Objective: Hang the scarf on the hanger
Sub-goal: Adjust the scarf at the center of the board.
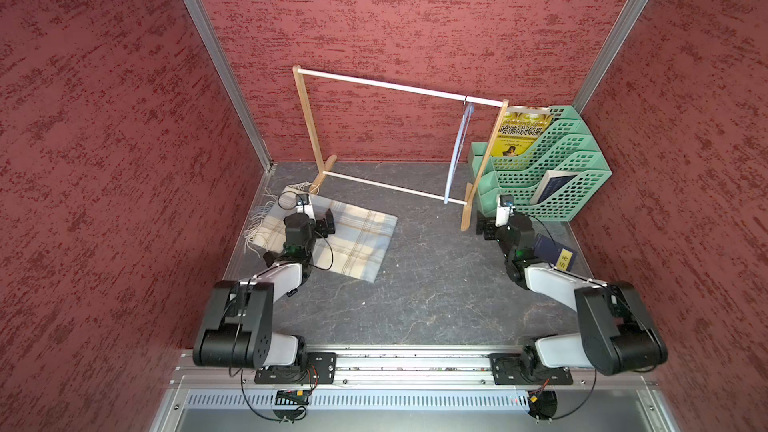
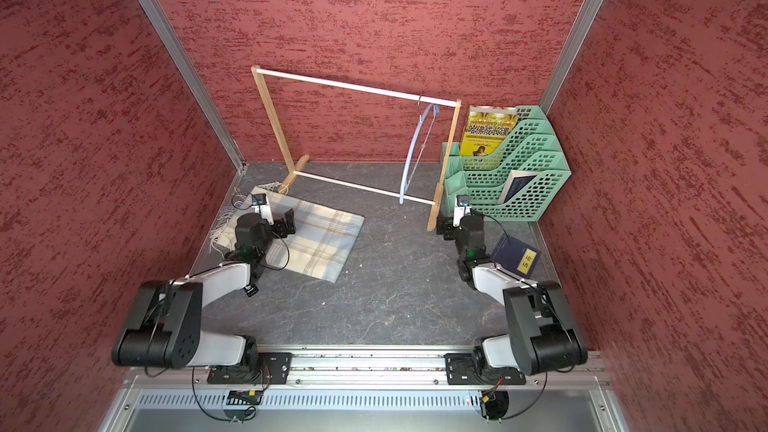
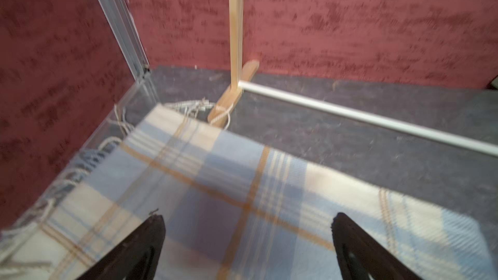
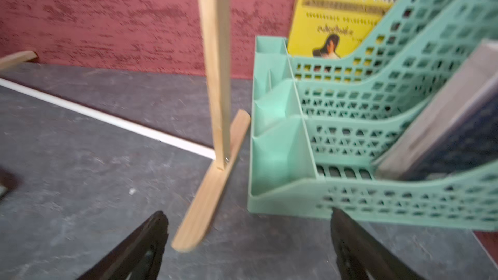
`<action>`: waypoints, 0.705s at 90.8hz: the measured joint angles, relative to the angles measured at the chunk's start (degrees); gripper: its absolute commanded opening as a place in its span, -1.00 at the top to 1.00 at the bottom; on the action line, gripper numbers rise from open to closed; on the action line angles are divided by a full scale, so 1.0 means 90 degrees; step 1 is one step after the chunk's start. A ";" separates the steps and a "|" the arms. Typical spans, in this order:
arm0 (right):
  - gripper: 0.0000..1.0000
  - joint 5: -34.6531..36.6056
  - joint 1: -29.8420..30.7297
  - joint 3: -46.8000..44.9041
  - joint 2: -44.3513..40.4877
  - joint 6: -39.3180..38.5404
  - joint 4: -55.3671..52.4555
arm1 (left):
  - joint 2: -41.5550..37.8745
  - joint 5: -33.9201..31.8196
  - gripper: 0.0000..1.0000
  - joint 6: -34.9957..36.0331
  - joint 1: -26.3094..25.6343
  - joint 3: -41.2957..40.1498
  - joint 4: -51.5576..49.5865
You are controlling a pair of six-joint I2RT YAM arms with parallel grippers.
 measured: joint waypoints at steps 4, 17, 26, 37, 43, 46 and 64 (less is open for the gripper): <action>-0.97 0.0386 0.0461 0.0559 0.0005 -0.0051 -0.0668 | -0.0333 -0.0374 -0.99 0.0027 -0.0284 0.0359 -0.0391; -0.97 0.1251 0.1812 0.2397 0.0629 0.0194 -0.2824 | -0.0801 -0.1554 -0.99 -0.0085 -0.1064 0.1195 -0.1462; -0.97 0.1486 0.2419 0.3524 0.1375 0.0760 -0.4114 | -0.0792 -0.2149 -0.99 -0.0401 -0.1197 0.1440 -0.2351; -0.97 0.1392 0.2902 0.4539 0.2208 0.1273 -0.5115 | -0.0675 -0.2599 -0.99 -0.0991 -0.1086 0.1673 -0.3551; -0.95 0.1333 0.3116 0.4762 0.2518 0.1387 -0.5336 | -0.0663 -0.2703 -0.99 -0.1331 -0.0954 0.1751 -0.4068; -0.95 0.1282 0.3208 0.4845 0.2669 0.1428 -0.5428 | -0.0665 -0.2720 -0.99 -0.1464 -0.0889 0.1763 -0.4245; -0.92 0.0697 0.3793 0.5977 0.4080 0.1501 -0.5809 | -0.0559 -0.2633 -0.99 -0.2035 -0.0590 0.1773 -0.4833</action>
